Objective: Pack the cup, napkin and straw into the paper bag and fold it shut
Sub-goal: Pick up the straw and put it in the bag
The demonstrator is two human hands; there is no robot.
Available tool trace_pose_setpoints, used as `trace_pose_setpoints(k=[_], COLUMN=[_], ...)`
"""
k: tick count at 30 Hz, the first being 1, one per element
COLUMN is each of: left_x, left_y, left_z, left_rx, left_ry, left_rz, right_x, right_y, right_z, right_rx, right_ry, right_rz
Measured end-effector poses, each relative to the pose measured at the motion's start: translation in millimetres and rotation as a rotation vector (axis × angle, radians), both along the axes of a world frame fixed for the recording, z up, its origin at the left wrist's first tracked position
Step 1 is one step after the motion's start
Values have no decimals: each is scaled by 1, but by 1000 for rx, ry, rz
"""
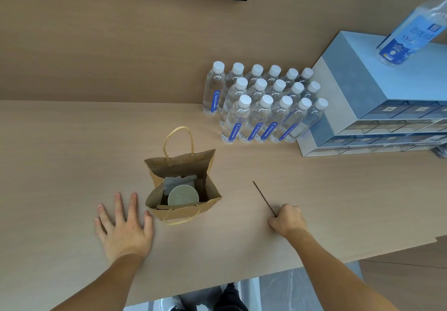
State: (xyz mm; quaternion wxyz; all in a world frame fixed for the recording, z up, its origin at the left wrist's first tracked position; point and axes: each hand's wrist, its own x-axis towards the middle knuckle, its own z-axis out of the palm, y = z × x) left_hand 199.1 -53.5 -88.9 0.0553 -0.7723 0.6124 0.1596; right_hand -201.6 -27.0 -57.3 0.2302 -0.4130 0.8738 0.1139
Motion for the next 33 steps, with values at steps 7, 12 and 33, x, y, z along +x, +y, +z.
trace_pose_setpoints(k=[7, 12, 33], left_x=[-1, 0, 2], left_y=[0, 1, 1], left_z=[-1, -4, -11], left_rx=[-23, -55, -81], left_ry=[10, 24, 45], left_rz=[15, 34, 50], right_x=[3, 34, 188], right_y=[-3, -19, -82], right_z=[6, 44, 196], right_rx=[18, -267, -1004], right_ry=[-37, -221, -673], right_rz=[20, -22, 532])
